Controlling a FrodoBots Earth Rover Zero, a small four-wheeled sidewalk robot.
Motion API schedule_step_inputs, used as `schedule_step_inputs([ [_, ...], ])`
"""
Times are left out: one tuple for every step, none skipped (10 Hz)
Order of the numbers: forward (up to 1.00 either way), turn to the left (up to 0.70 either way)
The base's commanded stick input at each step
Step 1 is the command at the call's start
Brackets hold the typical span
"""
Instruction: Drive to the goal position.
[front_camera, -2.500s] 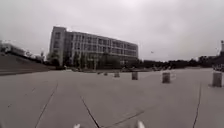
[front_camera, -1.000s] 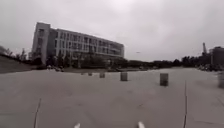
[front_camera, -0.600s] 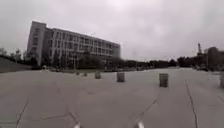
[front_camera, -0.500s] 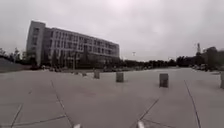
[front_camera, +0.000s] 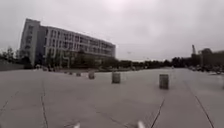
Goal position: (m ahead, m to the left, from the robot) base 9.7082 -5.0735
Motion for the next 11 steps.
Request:
schedule_step_inputs([
  [0.7,-0.14],
  [0.7,-0.14],
  [0.7,-0.14],
  [0.7,-0.14],
  [0.7,-0.14],
  [0.7,-0.14],
  [0.7,-0.14],
  [0.7,-0.14],
  [0.7,-0.14],
  [0.7,-0.14],
  [0.7,-0.14],
])
